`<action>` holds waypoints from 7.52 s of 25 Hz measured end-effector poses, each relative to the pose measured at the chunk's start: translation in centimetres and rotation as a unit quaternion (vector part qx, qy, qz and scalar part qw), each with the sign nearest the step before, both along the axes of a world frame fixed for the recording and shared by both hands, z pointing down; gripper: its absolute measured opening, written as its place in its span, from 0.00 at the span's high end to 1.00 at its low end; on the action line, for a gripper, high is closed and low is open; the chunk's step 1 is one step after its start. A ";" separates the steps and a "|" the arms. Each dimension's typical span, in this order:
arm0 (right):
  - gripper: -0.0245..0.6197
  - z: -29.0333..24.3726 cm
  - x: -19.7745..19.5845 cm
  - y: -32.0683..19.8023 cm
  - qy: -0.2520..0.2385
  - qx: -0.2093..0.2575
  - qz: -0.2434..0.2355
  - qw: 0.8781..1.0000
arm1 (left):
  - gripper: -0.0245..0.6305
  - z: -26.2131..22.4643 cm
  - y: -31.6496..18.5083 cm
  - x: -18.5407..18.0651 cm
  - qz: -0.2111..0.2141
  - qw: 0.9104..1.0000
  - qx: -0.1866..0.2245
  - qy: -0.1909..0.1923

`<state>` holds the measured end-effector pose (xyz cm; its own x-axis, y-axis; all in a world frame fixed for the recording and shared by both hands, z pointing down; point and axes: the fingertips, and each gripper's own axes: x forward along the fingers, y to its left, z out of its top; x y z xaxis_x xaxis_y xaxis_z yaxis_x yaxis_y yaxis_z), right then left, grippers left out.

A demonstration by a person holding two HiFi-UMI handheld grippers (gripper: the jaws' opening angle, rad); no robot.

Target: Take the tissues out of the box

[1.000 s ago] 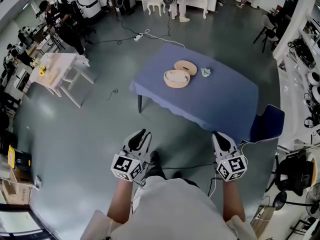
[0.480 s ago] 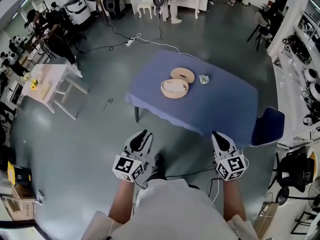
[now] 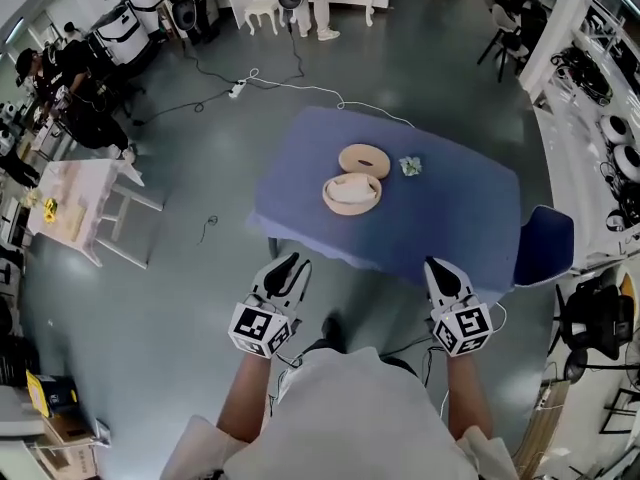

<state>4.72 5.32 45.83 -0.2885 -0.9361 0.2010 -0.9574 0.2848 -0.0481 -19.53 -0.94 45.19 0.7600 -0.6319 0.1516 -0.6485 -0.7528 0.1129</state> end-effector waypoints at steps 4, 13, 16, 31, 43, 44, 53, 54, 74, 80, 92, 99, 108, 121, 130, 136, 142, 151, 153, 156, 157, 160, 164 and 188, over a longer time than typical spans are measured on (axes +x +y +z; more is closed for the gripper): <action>0.91 0.2 -0.8 -2.8 0.002 -0.004 0.022 1.000 | 0.81 0.0 -4.1 -0.3 0.027 1.000 0.003 -0.003; 0.90 0.7 -2.5 -6.6 0.001 -0.013 0.045 0.999 | 0.81 1.2 -8.8 -1.5 0.054 0.999 -0.005 -0.005; 0.91 1.1 -2.9 -6.9 0.003 -0.018 0.045 0.999 | 0.81 1.8 -9.1 -1.7 0.054 0.998 -0.012 -0.002; 0.91 2.7 -0.6 -10.2 0.006 -0.038 0.004 0.999 | 0.81 3.6 -9.9 0.5 0.016 0.999 -0.037 -0.006; 0.91 6.3 4.7 -17.3 0.001 -0.074 -0.076 0.994 | 0.81 5.9 -13.4 6.7 -0.048 0.997 -0.059 -0.032; 0.91 6.6 5.2 -18.0 0.000 -0.078 -0.083 0.994 | 0.81 6.3 -13.9 7.3 -0.051 0.996 -0.061 -0.038; 0.91 9.4 7.5 -23.1 0.000 -0.105 -0.128 0.986 | 0.81 8.8 -18.4 11.1 -0.065 0.993 -0.080 -0.065; 0.91 9.9 7.8 -23.5 -0.003 -0.109 -0.130 0.986 | 0.81 9.3 -18.9 11.6 -0.065 0.992 -0.083 -0.070; 0.91 15.5 10.8 -25.6 -0.053 -0.156 -0.062 0.984 | 0.81 19.7 -25.8 19.0 0.077 0.971 -0.110 -0.200; 0.90 16.7 10.5 -25.4 -0.063 -0.175 -0.009 0.983 | 0.80 24.9 -27.6 19.9 0.133 0.953 -0.137 -0.235; 0.90 20.8 9.9 -25.4 -0.080 -0.210 0.053 0.973 | 0.78 34.8 -30.7 21.8 0.234 0.904 -0.146 -0.327; 0.90 22.7 8.8 -25.7 -0.090 -0.217 0.056 0.970 | 0.75 40.1 -31.1 22.1 0.273 0.861 -0.150 -0.401; 0.91 24.2 9.2 -25.1 -0.104 -0.228 0.069 0.965 | 0.72 44.7 -31.0 22.7 0.315 0.804 -0.155 -0.479; 0.90 24.9 10.3 -24.5 -0.114 -0.235 0.077 0.962 | 0.88 47.3 -31.9 22.4 0.304 0.786 -0.145 -0.518; 0.90 23.7 11.0 -24.5 -0.116 -0.222 0.070 0.965 | 0.93 42.1 -30.7 22.6 0.281 0.835 -0.145 -0.449; 0.90 22.5 11.2 -24.4 -0.114 -0.216 0.062 0.968 | 0.93 38.5 -30.6 22.3 0.243 0.875 -0.134 -0.398; 0.91 21.3 12.1 -23.7 -0.114 -0.209 0.055 0.970 | 0.93 34.6 -30.1 22.1 0.196 0.904 -0.137 -0.354; 0.91 18.9 12.8 -24.5 -0.100 -0.188 0.032 0.977 | 0.93 28.7 -29.8 21.4 0.139 0.934 -0.142 -0.298; 0.91 18.0 12.7 -24.8 -0.094 -0.182 0.020 0.979 | 0.93 27.1 -29.7 21.3 0.128 0.941 -0.134 -0.284; 0.91 16.9 12.8 -25.0 -0.084 -0.177 0.001 0.981 | 0.93 24.6 -29.4 21.5 0.109 0.953 -0.122 -0.256; 0.91 16.6 12.8 -25.0 -0.081 -0.176 -0.005 0.981 | 0.93 23.6 -29.2 21.5 0.100 0.956 -0.120 -0.247; 0.90 15.7 13.1 -25.1 -0.073 -0.171 -0.023 0.982 | 0.93 20.9 -28.6 21.4 0.074 0.966 -0.113 -0.222; 0.90 14.5 13.1 -25.9 -0.061 -0.162 -0.044 0.984 | 0.93 17.5 -28.5 20.6 0.041 0.975 -0.100 -0.192; 0.90 -0.1 7.4 -28.8 -0.028 -0.046 -0.104 0.993 | 0.93 -0.9 -25.0 9.8 -0.059 0.996 0.004 -0.067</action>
